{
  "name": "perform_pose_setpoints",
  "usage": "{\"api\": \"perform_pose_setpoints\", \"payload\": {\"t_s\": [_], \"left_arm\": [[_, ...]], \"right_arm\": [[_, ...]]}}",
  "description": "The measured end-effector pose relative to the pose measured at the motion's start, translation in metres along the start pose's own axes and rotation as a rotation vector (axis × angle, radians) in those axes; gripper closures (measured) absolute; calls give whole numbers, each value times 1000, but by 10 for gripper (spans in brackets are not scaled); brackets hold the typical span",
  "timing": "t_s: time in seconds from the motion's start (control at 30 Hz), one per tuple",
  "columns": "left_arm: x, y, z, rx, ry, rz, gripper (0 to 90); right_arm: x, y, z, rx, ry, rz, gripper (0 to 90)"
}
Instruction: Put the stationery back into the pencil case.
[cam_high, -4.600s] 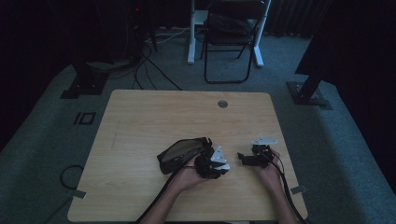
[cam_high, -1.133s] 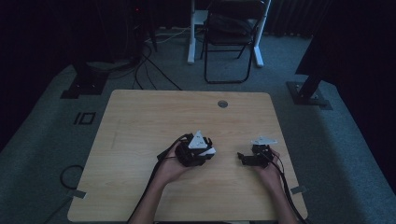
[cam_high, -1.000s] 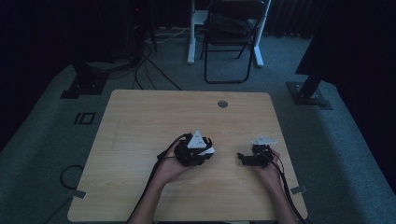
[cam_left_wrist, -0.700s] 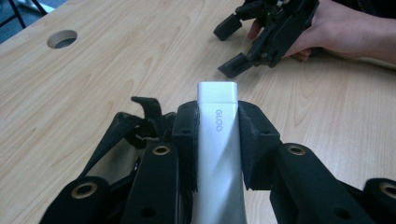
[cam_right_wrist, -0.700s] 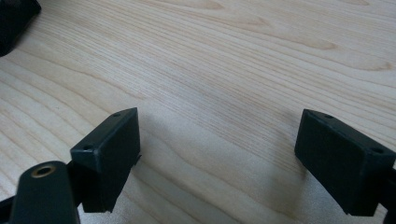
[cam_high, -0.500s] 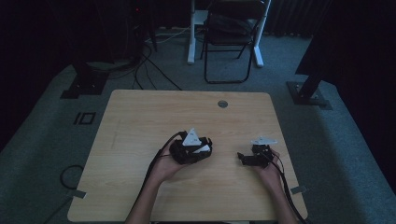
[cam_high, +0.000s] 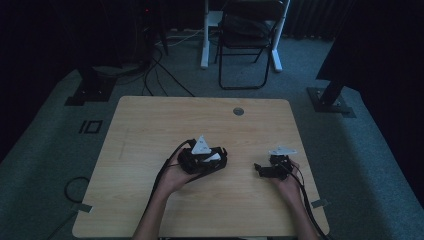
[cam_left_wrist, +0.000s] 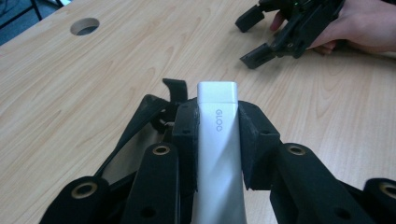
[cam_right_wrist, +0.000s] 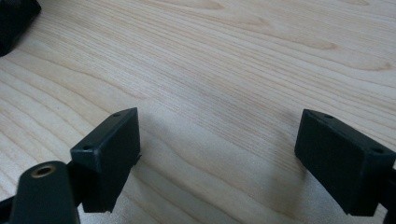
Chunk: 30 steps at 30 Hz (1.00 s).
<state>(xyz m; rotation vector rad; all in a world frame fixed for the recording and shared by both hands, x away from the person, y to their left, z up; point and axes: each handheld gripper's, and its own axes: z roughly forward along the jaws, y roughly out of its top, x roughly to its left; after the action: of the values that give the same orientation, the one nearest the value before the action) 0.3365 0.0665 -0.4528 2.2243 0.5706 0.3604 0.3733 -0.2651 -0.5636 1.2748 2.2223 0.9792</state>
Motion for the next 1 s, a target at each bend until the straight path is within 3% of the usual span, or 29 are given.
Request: {"api": "perform_pose_setpoints", "payload": {"t_s": [1.0], "left_arm": [[23,-16,1,-3,23,-34,711]], "right_arm": [[0,0,0,-1,0,0,141]]}}
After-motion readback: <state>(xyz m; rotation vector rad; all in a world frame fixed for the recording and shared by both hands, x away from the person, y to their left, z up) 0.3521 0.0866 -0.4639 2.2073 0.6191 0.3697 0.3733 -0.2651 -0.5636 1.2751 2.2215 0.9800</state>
